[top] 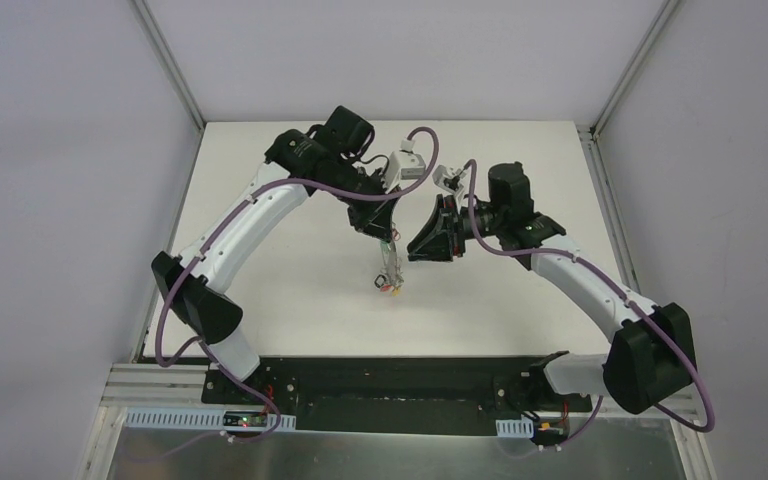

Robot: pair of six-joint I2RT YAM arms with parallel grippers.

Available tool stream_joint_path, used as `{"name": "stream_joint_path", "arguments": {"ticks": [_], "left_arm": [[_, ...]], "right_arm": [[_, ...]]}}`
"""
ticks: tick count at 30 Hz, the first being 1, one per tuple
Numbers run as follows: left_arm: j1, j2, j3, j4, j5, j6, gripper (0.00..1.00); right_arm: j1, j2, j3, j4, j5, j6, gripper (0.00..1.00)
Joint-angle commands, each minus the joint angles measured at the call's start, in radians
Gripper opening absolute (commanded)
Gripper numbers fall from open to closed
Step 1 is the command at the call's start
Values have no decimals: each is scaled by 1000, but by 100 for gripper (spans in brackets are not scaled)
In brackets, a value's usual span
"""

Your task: Put the keys on the keyring

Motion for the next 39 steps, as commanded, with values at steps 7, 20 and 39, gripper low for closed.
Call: {"name": "stream_joint_path", "arguments": {"ticks": [7,20,39], "left_arm": [[-30,56,96,-130,103,-91,0],[-34,52,59,-77,152,-139,0],[-34,61,58,-57,127,-153,0]], "right_arm": [[-19,-47,26,123,27,124,44],[-24,26,-64,527,-22,476,40],[19,51,-82,568,-62,497,20]]}}
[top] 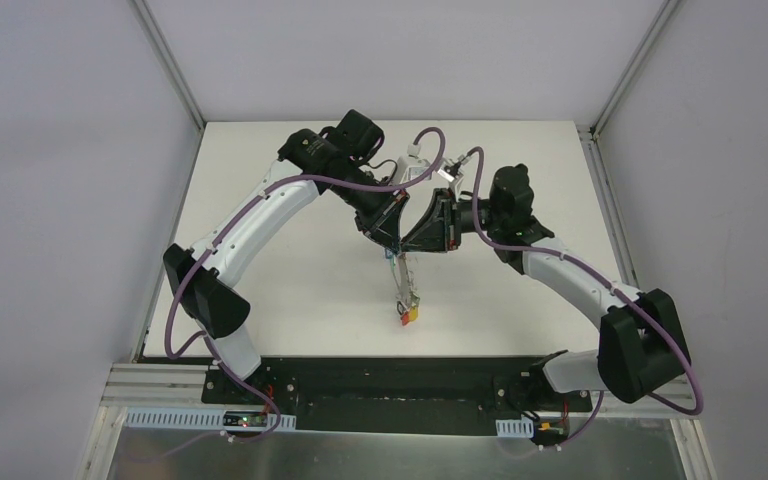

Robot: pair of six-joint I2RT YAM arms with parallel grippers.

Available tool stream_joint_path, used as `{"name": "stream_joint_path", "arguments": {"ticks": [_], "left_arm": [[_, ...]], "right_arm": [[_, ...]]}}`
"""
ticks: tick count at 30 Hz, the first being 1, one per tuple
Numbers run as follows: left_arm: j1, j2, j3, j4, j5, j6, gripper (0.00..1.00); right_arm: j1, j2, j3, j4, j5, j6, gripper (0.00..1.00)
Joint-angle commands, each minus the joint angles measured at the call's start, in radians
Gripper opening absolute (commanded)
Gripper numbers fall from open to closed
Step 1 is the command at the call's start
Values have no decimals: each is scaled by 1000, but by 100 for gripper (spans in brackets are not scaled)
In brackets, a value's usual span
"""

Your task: Put the keys on the keyring

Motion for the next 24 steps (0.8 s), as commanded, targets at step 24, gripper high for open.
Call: {"name": "stream_joint_path", "arguments": {"ticks": [24], "left_arm": [[124,-254,-345,571,199,-199,30]], "right_arm": [[-44,63,-45,620,78,503,0]]}}
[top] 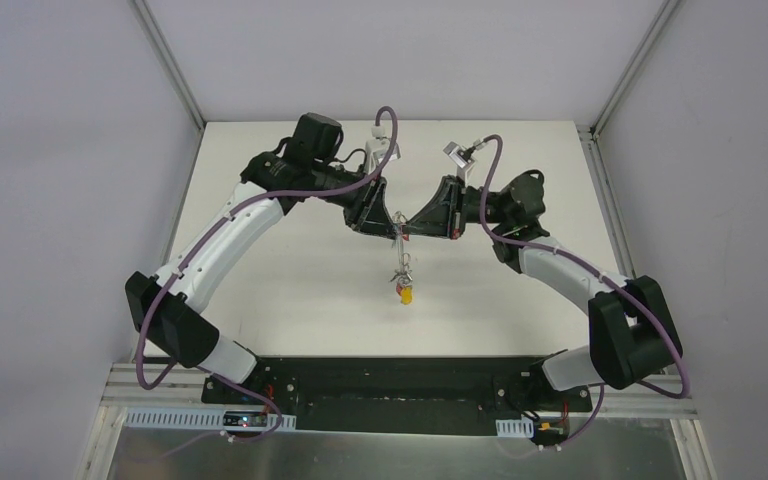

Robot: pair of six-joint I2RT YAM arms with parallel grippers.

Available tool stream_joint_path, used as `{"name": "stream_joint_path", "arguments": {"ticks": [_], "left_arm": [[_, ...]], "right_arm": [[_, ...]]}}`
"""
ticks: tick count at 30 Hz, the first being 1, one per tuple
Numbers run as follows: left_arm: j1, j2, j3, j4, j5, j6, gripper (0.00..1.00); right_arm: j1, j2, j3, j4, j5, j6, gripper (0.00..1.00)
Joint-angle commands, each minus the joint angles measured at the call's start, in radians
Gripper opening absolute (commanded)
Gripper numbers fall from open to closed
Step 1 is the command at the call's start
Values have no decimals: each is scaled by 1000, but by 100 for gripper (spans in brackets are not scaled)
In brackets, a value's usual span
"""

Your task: Put the keys on the keyring

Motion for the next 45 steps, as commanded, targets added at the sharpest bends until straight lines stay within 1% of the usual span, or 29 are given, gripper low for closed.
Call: {"name": "stream_joint_path", "arguments": {"ticks": [1,7,14,16,28,32,35,36,39,45], "left_arm": [[4,-42,-37,152,61,-52,31],[4,-39,-67,204,94,-91,30],[4,-47,-106,240,105,-92,24],[4,-47,-112,258,107,-132,23],[4,-20,-87,307,132,-196,15],[4,-14,-91,315,136,-201,9],[4,-9,-85,314,138,-203,0],[4,-7,-80,310,136,-203,0],[4,4,-48,239,116,-168,0],[-1,75,128,-131,17,35,0]], "right_arm": [[-8,-5,-7,155,31,76,0],[-15,-2,-12,178,42,93,0],[-27,-2,-17,180,50,97,0],[-26,2,-18,180,52,95,0],[-27,12,-28,172,59,74,0],[-27,16,-28,171,60,73,0],[-26,18,-32,171,58,68,0],[-27,20,-32,171,58,63,0],[-29,12,-33,155,50,42,1],[-46,-25,-31,129,15,-12,21]]}}
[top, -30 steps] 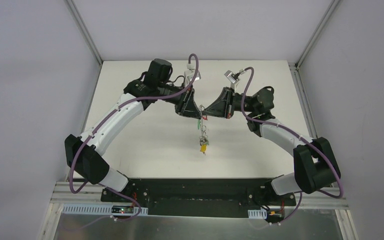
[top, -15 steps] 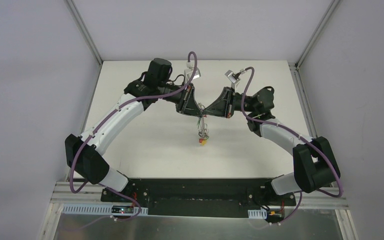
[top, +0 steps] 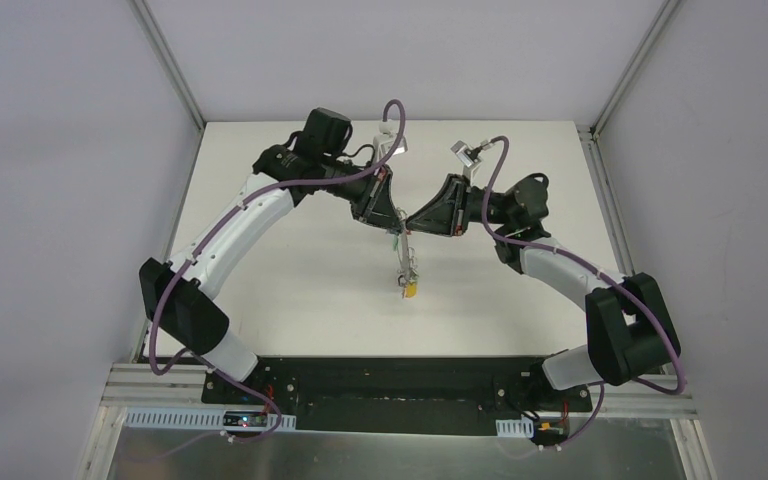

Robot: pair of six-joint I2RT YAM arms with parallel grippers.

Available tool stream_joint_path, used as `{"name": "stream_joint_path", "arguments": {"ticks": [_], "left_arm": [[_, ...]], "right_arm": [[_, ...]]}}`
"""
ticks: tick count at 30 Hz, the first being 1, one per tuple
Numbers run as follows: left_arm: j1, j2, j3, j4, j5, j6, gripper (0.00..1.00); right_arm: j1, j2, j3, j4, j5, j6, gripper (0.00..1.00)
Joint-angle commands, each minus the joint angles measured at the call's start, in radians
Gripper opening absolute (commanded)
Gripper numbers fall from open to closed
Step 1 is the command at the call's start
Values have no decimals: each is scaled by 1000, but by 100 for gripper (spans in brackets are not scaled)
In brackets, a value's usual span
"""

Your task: Put the keys on the keyring

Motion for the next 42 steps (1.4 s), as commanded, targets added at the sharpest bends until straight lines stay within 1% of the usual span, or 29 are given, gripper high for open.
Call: {"name": "stream_joint_path", "arguments": {"ticks": [1,3,7,11,13,16,19,25,28,42], "left_arm": [[-7,50,170,-297,-52,180,0],[-18,83,232,-403,-77,225,0],[-50,146,351,-574,-111,276,0],[-81,200,438,-668,-127,301,0],[-88,213,454,-676,-124,292,0],[-96,221,462,-674,-124,286,0],[-102,228,466,-672,-123,285,0],[-108,236,465,-670,-134,287,0],[-111,239,462,-668,-138,291,0],[-120,240,444,-662,-157,301,0]], "right_arm": [[-19,-48,4,28,-28,-66,24],[-21,-58,6,11,-41,-88,28],[-21,-65,8,-16,-53,-123,33],[-14,-63,4,-27,-67,-141,34],[-2,-67,2,-48,-78,-169,35],[18,-76,-3,-125,-88,-230,36],[30,-80,-5,-156,-96,-259,34],[52,-75,0,-157,-118,-256,33],[60,-68,4,-159,-119,-253,29],[82,-46,25,-133,-122,-215,19]]}}
